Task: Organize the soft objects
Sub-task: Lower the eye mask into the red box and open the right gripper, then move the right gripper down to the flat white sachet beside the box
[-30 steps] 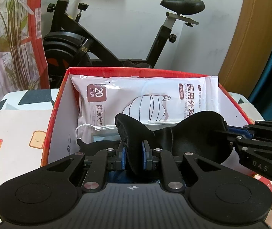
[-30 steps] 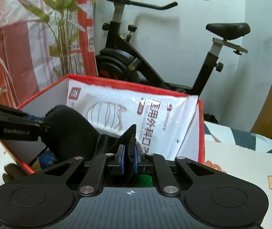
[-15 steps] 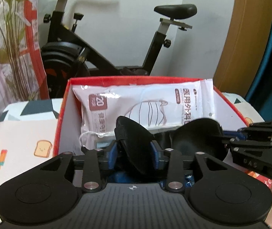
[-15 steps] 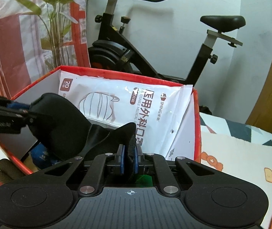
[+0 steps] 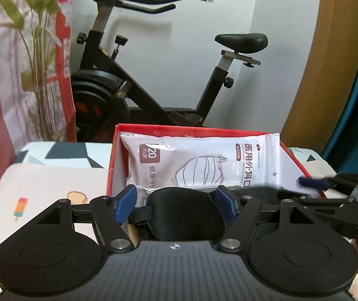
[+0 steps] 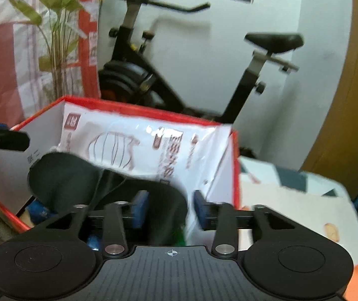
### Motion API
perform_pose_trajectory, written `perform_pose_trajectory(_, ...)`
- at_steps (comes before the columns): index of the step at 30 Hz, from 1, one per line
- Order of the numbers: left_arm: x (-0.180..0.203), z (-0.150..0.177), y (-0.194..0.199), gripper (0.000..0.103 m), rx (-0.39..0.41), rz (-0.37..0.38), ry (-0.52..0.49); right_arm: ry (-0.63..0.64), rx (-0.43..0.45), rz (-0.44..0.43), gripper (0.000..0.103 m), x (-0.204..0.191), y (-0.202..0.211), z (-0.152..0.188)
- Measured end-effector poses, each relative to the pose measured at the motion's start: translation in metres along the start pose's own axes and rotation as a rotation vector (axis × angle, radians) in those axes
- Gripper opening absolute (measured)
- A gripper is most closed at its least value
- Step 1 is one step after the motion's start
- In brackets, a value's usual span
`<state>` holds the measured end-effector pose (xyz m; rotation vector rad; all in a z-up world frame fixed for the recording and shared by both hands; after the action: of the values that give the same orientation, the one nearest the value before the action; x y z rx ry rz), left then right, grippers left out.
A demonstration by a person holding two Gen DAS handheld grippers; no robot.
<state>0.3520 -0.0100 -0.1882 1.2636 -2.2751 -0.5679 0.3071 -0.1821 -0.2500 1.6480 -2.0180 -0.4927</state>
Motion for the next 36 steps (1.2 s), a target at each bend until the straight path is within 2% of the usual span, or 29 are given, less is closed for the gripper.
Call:
perform_pose_trajectory(1,0.002,0.0,0.003,0.076,0.004,-0.007,-0.008,-0.003,0.02,0.008,0.057,0.001,0.005,0.0)
perform_pose_trajectory(4,0.009,0.003,0.013,0.087,0.021,-0.03,-0.041,-0.014,0.051,-0.005,0.066,0.009,0.019,-0.001)
perform_pose_trajectory(6,0.014,0.004,0.02,0.09,0.035,-0.038,-0.058,-0.026,0.07,-0.004,0.073,0.012,0.028,-0.002)
perform_pose_trajectory(8,0.02,0.006,0.029,0.095,0.055,-0.047,-0.08,-0.048,0.099,0.003,0.089,0.016,0.041,-0.001)
perform_pose_trajectory(11,0.029,0.008,0.043,0.101,0.081,-0.077,-0.107,-0.067,0.162,0.019,0.102,0.019,0.061,0.001)
perform_pose_trajectory(18,0.047,0.018,0.082,0.103,0.136,-0.115,-0.112,-0.138,0.278,-0.027,0.103,0.029,0.115,0.013)
perform_pose_trajectory(24,0.066,0.027,0.117,0.103,0.198,-0.182,-0.081,-0.206,0.355,-0.055,0.103,0.036,0.16,0.028)
perform_pose_trajectory(28,0.077,0.033,0.135,0.103,0.219,-0.239,-0.079,-0.261,0.369,-0.07,0.103,0.041,0.18,0.044)
perform_pose_trajectory(36,0.097,0.05,0.165,0.103,0.268,-0.292,-0.097,-0.296,0.335,-0.076,0.103,0.042,0.194,0.069)
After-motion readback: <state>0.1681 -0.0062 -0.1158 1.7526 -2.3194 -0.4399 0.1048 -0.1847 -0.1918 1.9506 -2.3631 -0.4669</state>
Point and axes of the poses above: each gripper's, at about its wrist camera, not at the fingertips, and y roughly against the way its jaws point, x to its right, z to its underside, the point moved 1 cm from there along -y, roughly the way its jaws point, and after that the axes turned 8 degrees about z, right-handed, at the moved point
